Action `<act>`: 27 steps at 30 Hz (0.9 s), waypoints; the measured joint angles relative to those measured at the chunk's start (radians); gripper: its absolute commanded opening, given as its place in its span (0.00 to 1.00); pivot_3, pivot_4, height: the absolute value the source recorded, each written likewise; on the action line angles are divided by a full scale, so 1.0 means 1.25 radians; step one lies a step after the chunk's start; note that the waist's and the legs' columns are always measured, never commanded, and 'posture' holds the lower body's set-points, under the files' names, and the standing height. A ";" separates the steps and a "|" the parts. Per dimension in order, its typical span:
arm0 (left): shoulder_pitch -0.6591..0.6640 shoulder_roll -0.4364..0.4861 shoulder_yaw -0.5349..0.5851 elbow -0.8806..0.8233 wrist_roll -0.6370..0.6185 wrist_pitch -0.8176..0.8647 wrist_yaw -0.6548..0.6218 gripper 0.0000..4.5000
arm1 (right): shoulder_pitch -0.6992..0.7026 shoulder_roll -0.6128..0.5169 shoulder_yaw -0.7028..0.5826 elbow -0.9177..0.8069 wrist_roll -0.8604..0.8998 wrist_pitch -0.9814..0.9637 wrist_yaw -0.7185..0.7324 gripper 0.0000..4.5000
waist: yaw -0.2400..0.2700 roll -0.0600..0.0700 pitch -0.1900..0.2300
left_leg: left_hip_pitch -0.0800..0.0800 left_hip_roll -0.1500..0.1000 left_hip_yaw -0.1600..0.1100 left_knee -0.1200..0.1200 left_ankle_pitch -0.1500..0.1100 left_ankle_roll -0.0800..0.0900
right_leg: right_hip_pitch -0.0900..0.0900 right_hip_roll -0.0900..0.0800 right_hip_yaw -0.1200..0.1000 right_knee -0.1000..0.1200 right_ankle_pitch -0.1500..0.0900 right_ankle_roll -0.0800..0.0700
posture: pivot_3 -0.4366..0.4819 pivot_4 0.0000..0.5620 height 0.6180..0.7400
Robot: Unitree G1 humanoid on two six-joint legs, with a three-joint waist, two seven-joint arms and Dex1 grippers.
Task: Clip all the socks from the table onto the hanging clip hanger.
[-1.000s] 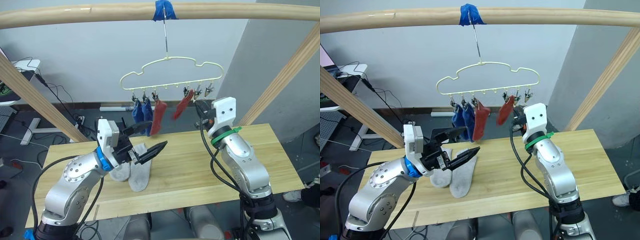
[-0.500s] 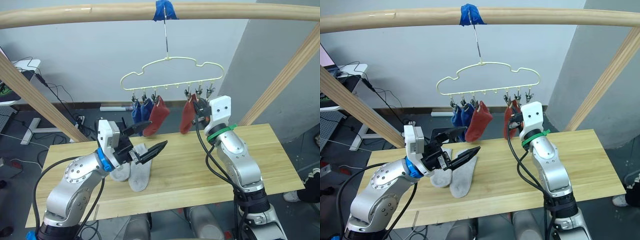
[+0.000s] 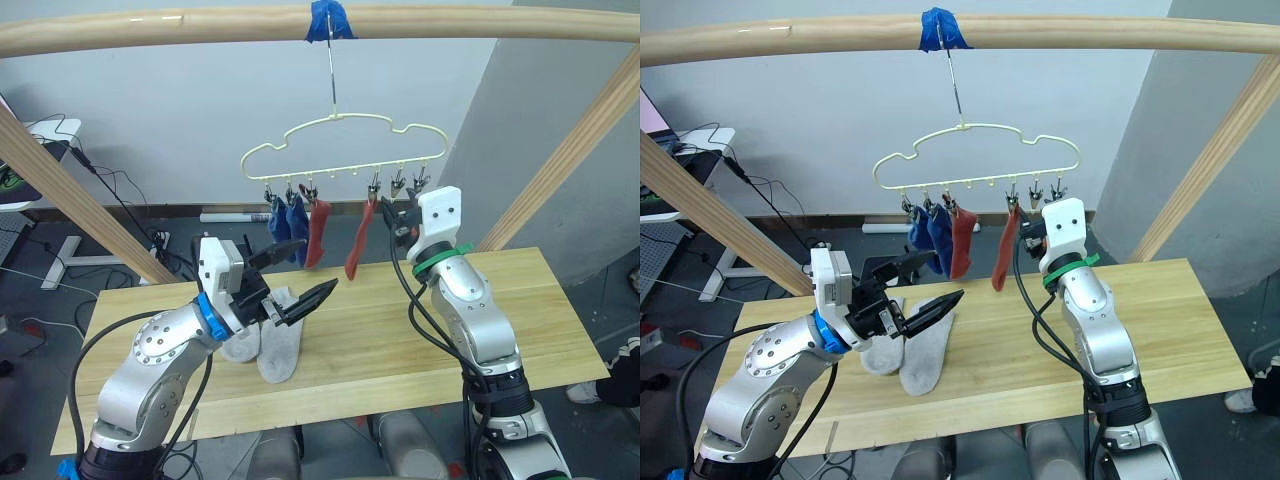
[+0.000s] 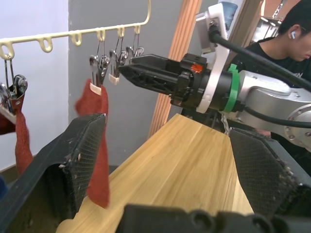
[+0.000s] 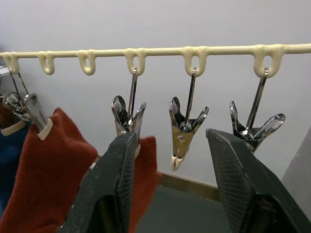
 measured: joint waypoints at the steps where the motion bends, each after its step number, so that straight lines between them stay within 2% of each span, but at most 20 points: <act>1: -0.003 0.000 0.000 0.000 0.001 0.000 0.000 1.00 | -0.005 0.002 -0.005 0.008 -0.001 -0.001 -0.001 0.52 | 0.000 0.000 0.000 | 0.000 0.000 0.000 0.000 0.000 0.000 | 0.000 0.000 0.000 0.000 0.000 0.000 | 0.39 0.34 1.00; 18: -0.002 -0.014 -0.015 0.000 0.026 0.000 0.001 1.00 | -0.071 0.041 -0.040 0.106 -0.012 -0.019 -0.033 0.52 | 0.000 0.000 0.000 | 0.000 0.000 0.000 0.000 0.000 0.000 | 0.000 0.000 0.000 0.000 0.000 0.000 | 0.40 0.34 1.00; 27: 0.005 -0.019 -0.015 0.000 0.031 -0.001 0.000 1.00 | -0.082 0.066 -0.045 0.107 -0.009 -0.023 -0.039 0.52 | 0.000 0.000 0.000 | 0.000 0.000 0.000 0.000 0.000 0.000 | 0.000 0.000 0.000 0.001 0.000 0.000 | 0.40 0.34 1.00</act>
